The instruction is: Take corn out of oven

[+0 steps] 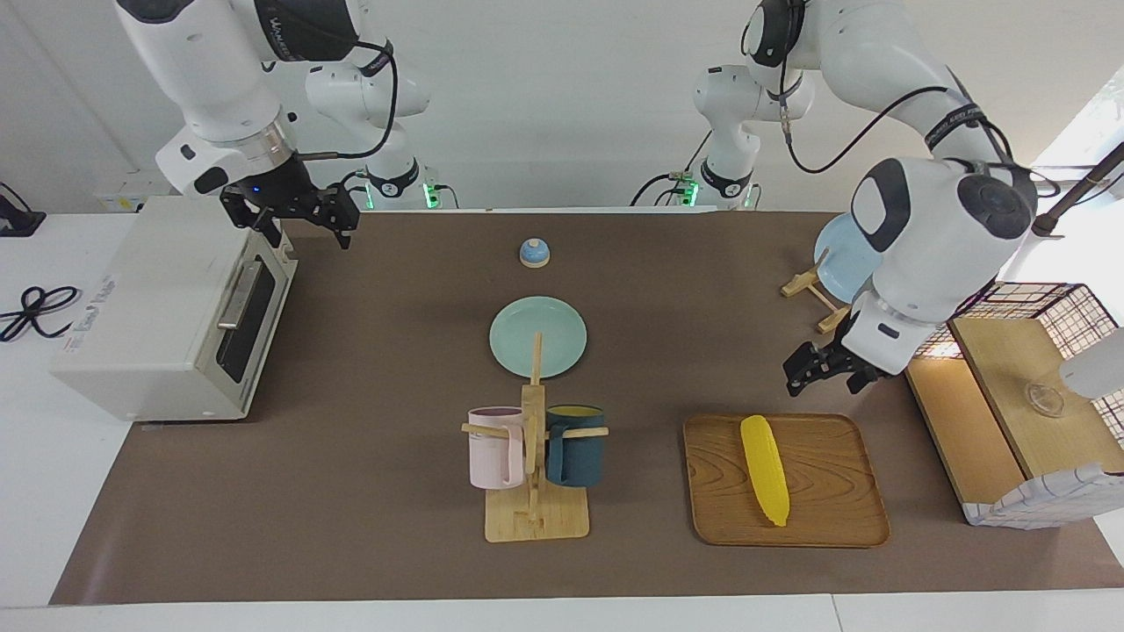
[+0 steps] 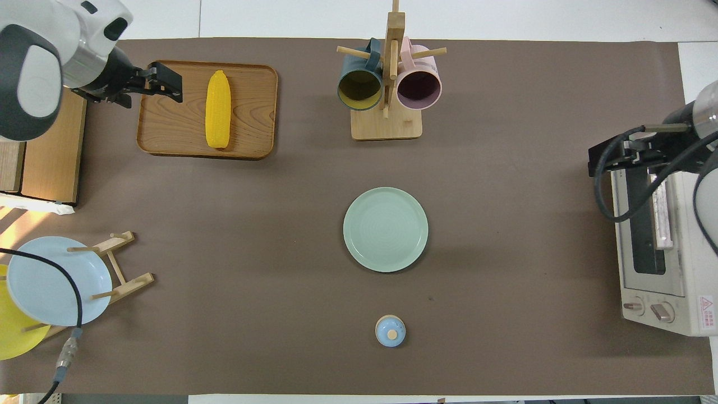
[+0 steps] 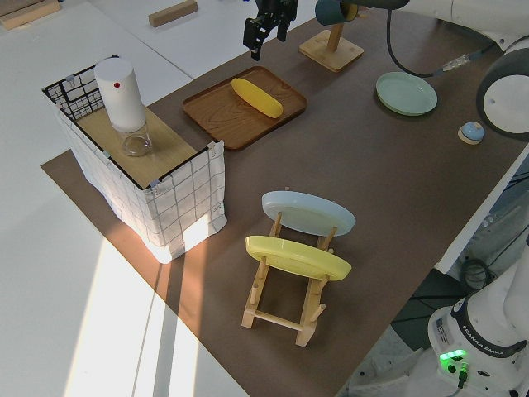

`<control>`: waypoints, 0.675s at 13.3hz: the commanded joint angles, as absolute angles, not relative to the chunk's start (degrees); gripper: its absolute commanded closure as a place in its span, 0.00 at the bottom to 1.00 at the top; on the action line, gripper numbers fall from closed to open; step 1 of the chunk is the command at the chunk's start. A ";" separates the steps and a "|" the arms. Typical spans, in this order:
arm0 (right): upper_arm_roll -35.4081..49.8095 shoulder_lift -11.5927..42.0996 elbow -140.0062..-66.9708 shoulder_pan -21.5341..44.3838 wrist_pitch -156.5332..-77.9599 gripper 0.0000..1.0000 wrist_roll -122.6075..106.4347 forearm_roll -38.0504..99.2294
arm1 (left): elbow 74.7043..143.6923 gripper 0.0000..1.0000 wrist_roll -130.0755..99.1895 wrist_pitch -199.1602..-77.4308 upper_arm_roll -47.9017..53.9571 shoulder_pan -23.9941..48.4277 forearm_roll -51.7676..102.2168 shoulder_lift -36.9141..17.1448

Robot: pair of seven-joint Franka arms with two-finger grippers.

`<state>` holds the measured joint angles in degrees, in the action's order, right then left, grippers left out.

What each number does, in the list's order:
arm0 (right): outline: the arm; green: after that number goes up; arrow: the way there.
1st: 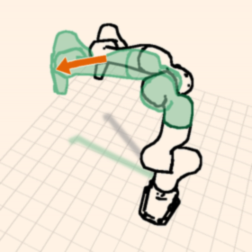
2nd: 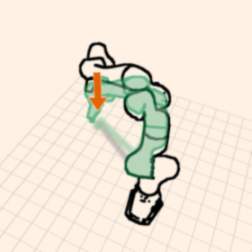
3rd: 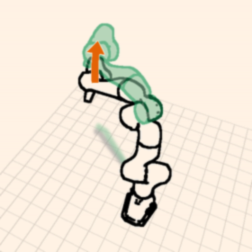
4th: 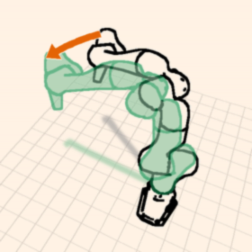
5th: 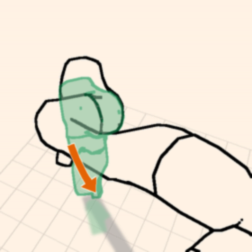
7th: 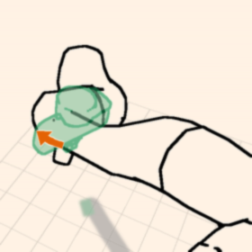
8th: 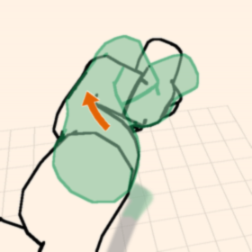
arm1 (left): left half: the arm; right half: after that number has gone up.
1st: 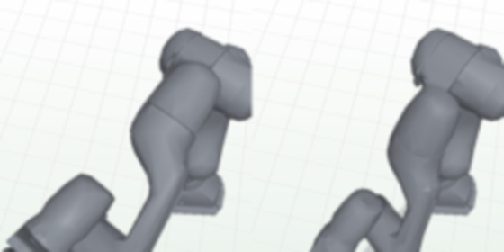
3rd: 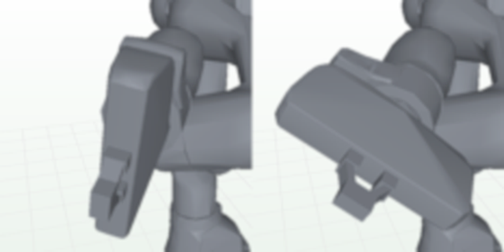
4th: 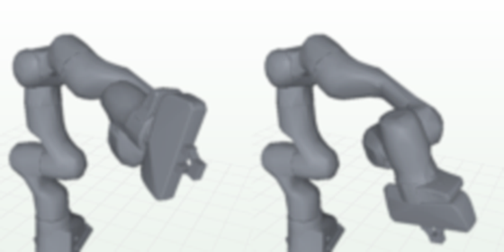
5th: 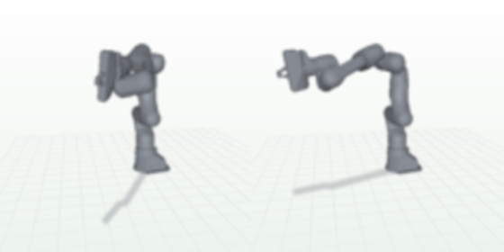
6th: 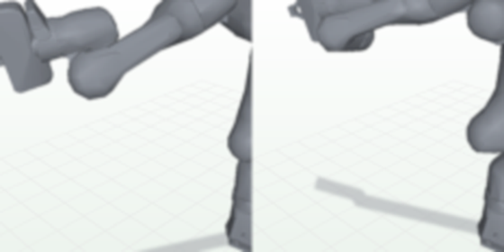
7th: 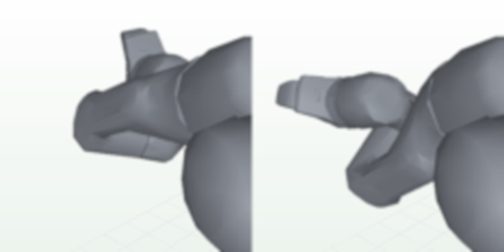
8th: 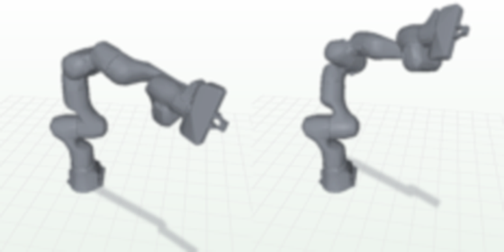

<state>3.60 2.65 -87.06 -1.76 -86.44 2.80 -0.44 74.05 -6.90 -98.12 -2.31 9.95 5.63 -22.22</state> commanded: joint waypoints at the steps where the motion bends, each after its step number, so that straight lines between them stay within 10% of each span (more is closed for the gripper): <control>1: 3.08 2.29 -86.93 -5.18 -86.67 0.00 -2.46 0.62 | 79.53 0.00 -7.56 -91.96 -3.43 9.76 4.39 -13.92; 9: -0.70 2.20 -87.10 -4.40 -87.27 0.00 -6.51 0.62 | 96.41 0.00 -7.47 -89.31 -3.43 9.58 3.08 2.46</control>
